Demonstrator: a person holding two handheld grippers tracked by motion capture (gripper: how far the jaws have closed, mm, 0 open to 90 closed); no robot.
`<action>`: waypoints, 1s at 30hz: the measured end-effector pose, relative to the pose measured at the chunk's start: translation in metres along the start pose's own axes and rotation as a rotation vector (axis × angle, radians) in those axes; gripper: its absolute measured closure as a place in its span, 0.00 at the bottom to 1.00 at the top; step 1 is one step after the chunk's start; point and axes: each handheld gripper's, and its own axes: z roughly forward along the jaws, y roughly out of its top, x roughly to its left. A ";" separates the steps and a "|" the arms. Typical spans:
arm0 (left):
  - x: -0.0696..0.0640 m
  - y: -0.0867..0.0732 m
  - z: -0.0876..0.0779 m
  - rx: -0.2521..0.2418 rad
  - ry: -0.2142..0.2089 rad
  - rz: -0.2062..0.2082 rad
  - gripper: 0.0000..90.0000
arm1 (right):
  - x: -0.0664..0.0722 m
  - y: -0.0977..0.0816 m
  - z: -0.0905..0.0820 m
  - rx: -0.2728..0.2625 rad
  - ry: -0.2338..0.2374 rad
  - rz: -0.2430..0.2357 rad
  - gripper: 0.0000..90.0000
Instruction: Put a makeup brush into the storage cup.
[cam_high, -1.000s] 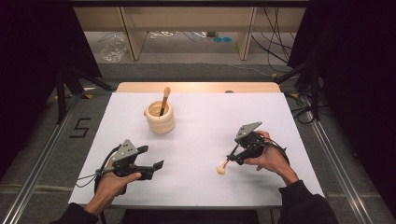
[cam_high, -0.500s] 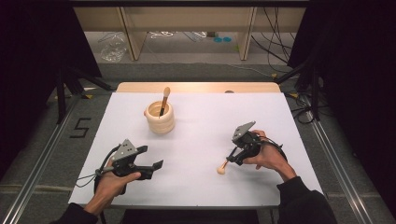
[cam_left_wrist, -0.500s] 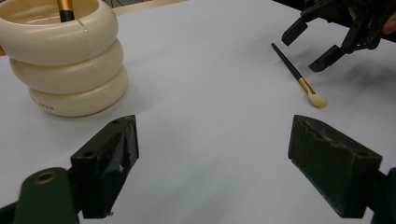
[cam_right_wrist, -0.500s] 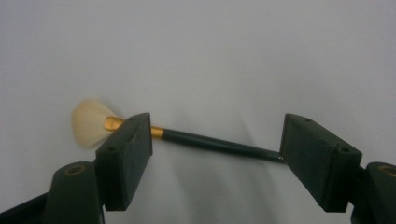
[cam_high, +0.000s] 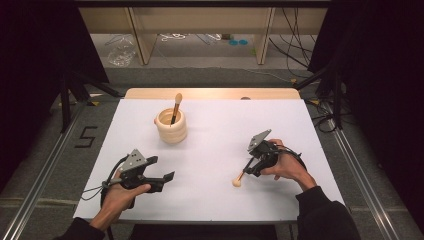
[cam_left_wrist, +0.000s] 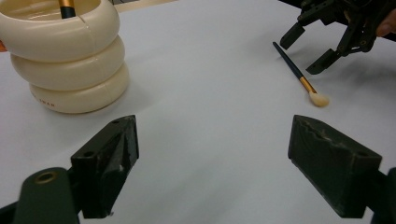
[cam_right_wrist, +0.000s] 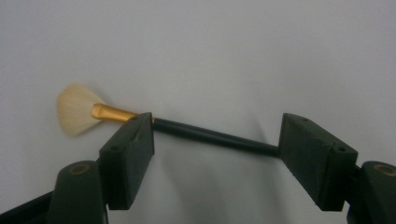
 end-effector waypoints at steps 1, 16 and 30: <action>0.000 0.000 0.000 0.000 0.001 -0.003 0.18 | -0.001 0.000 0.001 0.001 0.004 -0.002 0.32; 0.000 0.000 0.000 0.001 -0.002 -0.001 0.18 | 0.000 0.001 0.004 0.025 0.012 -0.003 0.33; 0.000 0.000 0.000 0.000 -0.005 -0.003 0.18 | -0.001 0.004 0.007 0.057 0.009 -0.021 0.36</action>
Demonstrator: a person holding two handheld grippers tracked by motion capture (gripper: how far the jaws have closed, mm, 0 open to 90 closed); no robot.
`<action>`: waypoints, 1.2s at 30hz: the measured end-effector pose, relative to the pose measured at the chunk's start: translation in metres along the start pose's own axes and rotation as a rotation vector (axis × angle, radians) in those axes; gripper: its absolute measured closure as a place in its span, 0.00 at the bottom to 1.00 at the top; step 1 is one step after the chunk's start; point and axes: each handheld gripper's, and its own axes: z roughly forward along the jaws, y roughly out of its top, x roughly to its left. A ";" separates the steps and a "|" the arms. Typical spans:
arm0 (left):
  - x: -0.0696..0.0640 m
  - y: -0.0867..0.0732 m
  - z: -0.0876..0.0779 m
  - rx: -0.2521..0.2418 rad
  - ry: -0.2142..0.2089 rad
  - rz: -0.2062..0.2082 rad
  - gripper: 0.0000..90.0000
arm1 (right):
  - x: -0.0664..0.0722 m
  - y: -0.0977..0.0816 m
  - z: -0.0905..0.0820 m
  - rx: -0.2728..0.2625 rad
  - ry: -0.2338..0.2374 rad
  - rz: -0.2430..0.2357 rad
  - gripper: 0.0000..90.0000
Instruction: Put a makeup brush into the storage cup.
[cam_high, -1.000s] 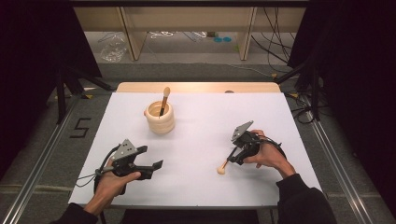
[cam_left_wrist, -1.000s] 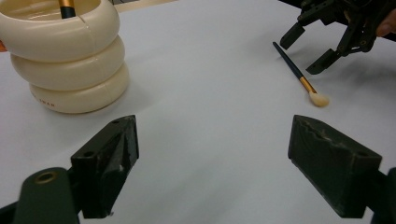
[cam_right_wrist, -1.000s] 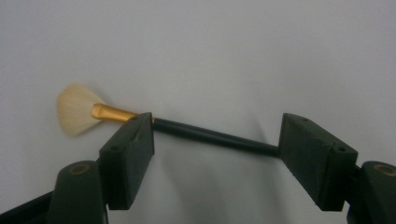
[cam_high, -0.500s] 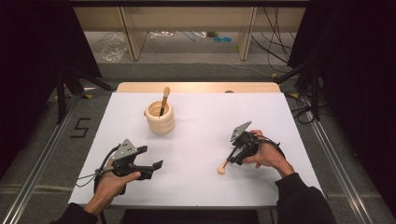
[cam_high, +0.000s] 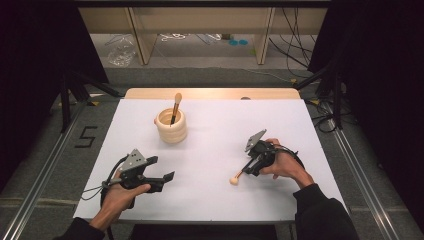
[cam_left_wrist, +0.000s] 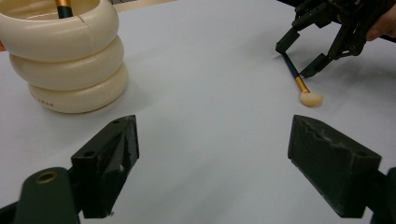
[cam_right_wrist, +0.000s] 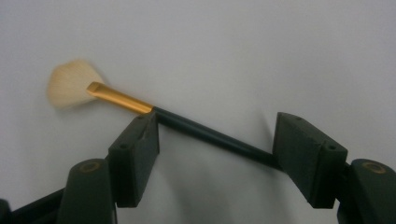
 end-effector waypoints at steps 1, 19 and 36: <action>0.000 0.000 0.000 0.001 0.000 0.001 0.18 | 0.000 0.000 0.000 0.003 -0.004 0.003 0.37; 0.000 0.000 0.000 0.001 -0.002 -0.001 0.18 | -0.002 0.004 -0.003 0.056 0.045 0.028 0.62; 0.000 0.000 0.000 0.001 -0.009 -0.002 0.18 | 0.002 0.018 -0.002 0.155 0.065 -0.003 0.75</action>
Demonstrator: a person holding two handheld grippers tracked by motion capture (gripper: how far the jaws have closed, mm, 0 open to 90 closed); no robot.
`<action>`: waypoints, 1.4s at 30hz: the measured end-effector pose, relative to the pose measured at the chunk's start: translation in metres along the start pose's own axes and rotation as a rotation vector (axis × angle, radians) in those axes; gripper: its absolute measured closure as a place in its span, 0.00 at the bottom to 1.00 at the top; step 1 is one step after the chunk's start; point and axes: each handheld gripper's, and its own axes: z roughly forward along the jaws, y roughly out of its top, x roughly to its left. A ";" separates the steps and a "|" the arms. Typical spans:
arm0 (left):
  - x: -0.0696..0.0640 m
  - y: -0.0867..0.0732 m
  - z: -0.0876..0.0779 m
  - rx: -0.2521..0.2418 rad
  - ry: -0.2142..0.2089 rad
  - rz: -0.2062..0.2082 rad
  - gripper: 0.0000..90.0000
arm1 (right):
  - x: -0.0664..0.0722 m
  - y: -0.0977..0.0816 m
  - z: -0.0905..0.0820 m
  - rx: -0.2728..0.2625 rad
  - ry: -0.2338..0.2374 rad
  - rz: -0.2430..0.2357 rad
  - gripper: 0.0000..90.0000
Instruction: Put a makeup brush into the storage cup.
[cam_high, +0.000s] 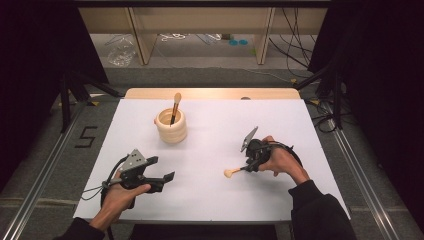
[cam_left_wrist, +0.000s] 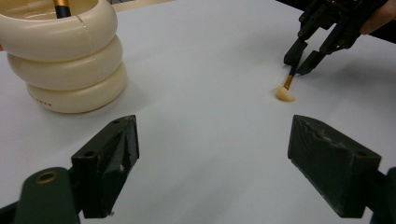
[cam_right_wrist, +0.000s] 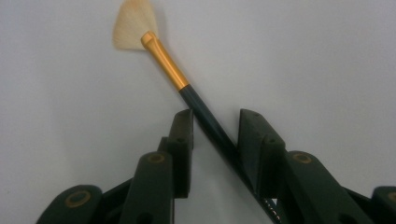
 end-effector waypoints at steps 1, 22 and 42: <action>0.000 0.000 0.000 -0.001 0.001 0.000 0.18 | 0.000 0.000 0.000 0.004 0.000 0.002 0.75; 0.000 0.000 0.000 -0.002 0.009 0.004 0.18 | 0.002 0.008 -0.001 0.074 0.003 0.017 0.87; 0.000 0.000 -0.001 -0.004 0.011 0.003 0.19 | 0.001 0.016 0.001 0.151 -0.009 -0.037 0.91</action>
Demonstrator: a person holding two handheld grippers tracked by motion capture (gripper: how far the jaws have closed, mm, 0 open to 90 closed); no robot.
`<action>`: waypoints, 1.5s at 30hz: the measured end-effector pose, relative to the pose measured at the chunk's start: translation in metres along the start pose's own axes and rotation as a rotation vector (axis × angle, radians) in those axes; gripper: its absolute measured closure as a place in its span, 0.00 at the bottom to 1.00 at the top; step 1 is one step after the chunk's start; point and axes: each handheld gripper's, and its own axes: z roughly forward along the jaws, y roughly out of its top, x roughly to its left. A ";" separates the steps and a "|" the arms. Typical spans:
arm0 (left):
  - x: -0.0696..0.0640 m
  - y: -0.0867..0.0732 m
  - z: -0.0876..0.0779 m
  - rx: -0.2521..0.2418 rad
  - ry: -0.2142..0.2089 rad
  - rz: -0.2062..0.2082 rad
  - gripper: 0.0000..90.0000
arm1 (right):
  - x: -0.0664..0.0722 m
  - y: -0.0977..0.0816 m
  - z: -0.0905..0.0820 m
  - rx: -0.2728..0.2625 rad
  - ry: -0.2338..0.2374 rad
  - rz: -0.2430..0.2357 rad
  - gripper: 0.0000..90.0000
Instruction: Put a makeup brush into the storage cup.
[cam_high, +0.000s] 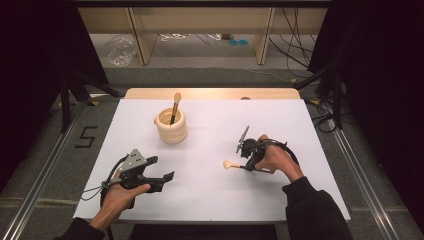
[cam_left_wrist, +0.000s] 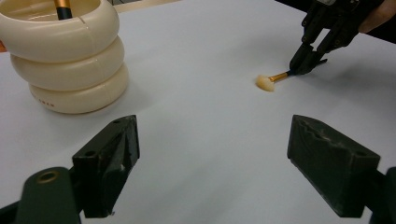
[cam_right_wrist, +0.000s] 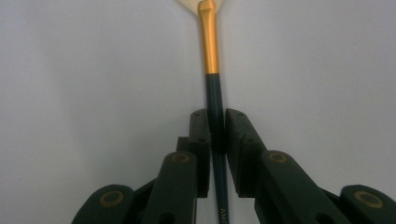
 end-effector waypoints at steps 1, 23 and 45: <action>0.000 0.000 0.000 0.000 0.000 0.000 0.19 | 0.001 0.000 0.000 0.002 0.001 0.000 0.92; 0.000 0.000 -0.001 -0.002 0.001 0.006 0.19 | 0.004 0.004 -0.001 0.012 -0.016 -0.031 0.92; 0.001 0.000 -0.001 -0.007 0.004 -0.004 0.19 | -0.001 -0.001 -0.023 -0.156 -0.048 0.027 0.92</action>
